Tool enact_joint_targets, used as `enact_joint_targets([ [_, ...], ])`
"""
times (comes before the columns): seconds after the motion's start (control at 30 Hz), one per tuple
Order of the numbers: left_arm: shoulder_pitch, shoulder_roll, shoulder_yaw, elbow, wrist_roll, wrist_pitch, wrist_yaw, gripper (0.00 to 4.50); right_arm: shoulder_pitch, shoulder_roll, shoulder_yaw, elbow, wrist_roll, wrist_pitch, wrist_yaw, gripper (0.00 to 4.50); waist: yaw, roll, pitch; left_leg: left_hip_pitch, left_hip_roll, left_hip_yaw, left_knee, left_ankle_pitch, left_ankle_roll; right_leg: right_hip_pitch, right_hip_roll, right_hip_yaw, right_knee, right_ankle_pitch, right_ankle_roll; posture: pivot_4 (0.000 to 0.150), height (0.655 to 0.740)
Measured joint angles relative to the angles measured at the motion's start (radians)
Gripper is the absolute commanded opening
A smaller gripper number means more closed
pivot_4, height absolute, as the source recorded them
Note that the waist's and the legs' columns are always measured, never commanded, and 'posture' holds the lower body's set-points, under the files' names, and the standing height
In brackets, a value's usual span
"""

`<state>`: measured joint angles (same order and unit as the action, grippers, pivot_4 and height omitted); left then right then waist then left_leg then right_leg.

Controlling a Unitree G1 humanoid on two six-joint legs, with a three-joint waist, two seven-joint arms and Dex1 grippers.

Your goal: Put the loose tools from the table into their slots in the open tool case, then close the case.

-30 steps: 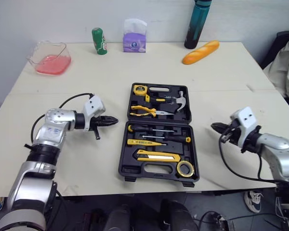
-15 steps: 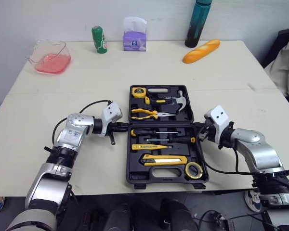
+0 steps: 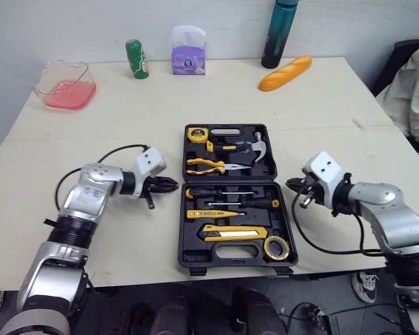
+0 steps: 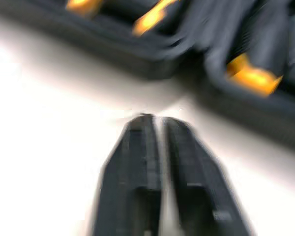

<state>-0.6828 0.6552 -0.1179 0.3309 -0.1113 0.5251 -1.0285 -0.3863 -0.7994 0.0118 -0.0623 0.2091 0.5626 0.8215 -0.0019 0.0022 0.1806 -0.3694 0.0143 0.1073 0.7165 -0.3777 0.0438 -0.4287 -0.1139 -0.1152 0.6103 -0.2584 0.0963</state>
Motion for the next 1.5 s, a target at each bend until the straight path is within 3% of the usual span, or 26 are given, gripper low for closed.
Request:
enact_joint_targets([
  [0.17, -0.114, -0.002, 0.094, 0.031, -0.083, 0.348, 0.062, 4.31, -0.080, -0.018, -0.092, -0.014, 0.125, 0.235, 0.015, 3.57, 0.001, 0.000, 0.000, -0.001, -0.001, 0.000, 0.001, 0.000, 0.001, -0.001, -0.001, 0.000, 0.001, 0.000, 0.000, 0.150, 0.7394],
  [0.23, -0.173, -0.035, 0.103, 0.034, -0.086, 0.418, 0.114, 4.50, -0.175, -0.016, -0.103, -0.006, 0.157, 0.324, 0.000, 4.45, 0.005, 0.000, 0.000, -0.001, -0.001, -0.001, 0.001, 0.000, 0.001, 0.000, -0.001, 0.000, 0.000, 0.000, 0.000, 0.150, 0.7394],
  [0.33, -0.240, -0.108, 0.103, 0.063, -0.096, 0.529, 0.184, 4.50, -0.325, 0.023, -0.109, 0.060, 0.200, 0.487, -0.034, 4.45, 0.006, 0.000, 0.000, -0.002, -0.002, -0.001, 0.000, 0.000, 0.001, 0.000, -0.001, 0.000, 0.000, 0.000, 0.000, 0.150, 0.7394],
  [0.53, -0.312, -0.155, 0.098, 0.190, -0.099, 0.605, 0.259, 4.50, -0.495, 0.112, -0.048, 0.259, 0.195, 0.649, -0.104, 4.45, -0.002, 0.000, 0.000, -0.002, -0.002, 0.000, -0.001, 0.001, -0.001, -0.002, 0.000, 0.000, 0.001, 0.000, 0.000, 0.150, 0.7394],
  [0.9, -0.362, -0.184, 0.083, 0.266, -0.102, 0.585, 0.295, 4.50, -0.558, 0.187, 0.063, 0.446, 0.121, 0.622, -0.145, 4.45, -0.001, 0.000, 0.000, -0.001, -0.002, 0.000, -0.001, 0.002, -0.002, -0.002, -0.001, 0.001, 0.002, 0.000, 0.000, 0.150, 0.7394],
  [1.0, -0.357, -0.182, 0.043, 0.256, -0.087, 0.559, 0.287, 3.64, -0.570, 0.201, 0.075, 0.477, 0.099, 0.584, -0.150, 3.62, 0.000, 0.000, 0.000, -0.001, -0.003, -0.001, -0.001, 0.002, -0.003, -0.002, 0.000, 0.001, 0.002, 0.000, 0.000, 0.150, 0.7394],
  [1.17, -0.320, -0.177, -0.041, 0.141, -0.081, 0.518, 0.229, 1.30, -0.584, 0.228, 0.076, 0.499, 0.095, 0.551, -0.143, 1.05, -0.001, 0.001, 0.000, -0.001, -0.003, -0.001, -0.001, 0.002, -0.003, -0.001, 0.000, 0.001, 0.002, 0.000, 0.000, 0.150, 0.7394],
  [1.23, -0.314, -0.170, -0.042, 0.127, -0.080, 0.518, 0.229, 0.60, -0.585, 0.229, 0.071, 0.498, 0.092, 0.553, -0.146, 0.05, 0.001, 0.001, -0.002, 0.001, -0.003, -0.001, -0.001, 0.002, -0.003, 0.001, -0.001, 0.001, 0.002, 0.000, 0.000, 0.150, 0.7394],
  [1.33, -0.309, -0.170, -0.040, 0.110, -0.080, 0.520, 0.229, 0.07, -0.585, 0.229, 0.065, 0.498, 0.085, 0.558, -0.163, 0.00, 0.006, 0.001, -0.004, 0.001, -0.004, -0.003, 0.000, 0.003, -0.002, 0.002, -0.002, 0.001, 0.002, 0.000, 0.000, 0.150, 0.7394],
  [1.5, -0.292, -0.168, -0.039, 0.086, -0.080, 0.500, 0.219, 0.01, -0.584, 0.237, 0.047, 0.490, 0.087, 0.584, -0.178, 0.00, 0.010, 0.001, -0.005, 0.001, -0.004, -0.003, 0.000, 0.003, -0.002, 0.002, -0.002, 0.001, 0.002, 0.000, 0.000, 0.150, 0.7394],
])
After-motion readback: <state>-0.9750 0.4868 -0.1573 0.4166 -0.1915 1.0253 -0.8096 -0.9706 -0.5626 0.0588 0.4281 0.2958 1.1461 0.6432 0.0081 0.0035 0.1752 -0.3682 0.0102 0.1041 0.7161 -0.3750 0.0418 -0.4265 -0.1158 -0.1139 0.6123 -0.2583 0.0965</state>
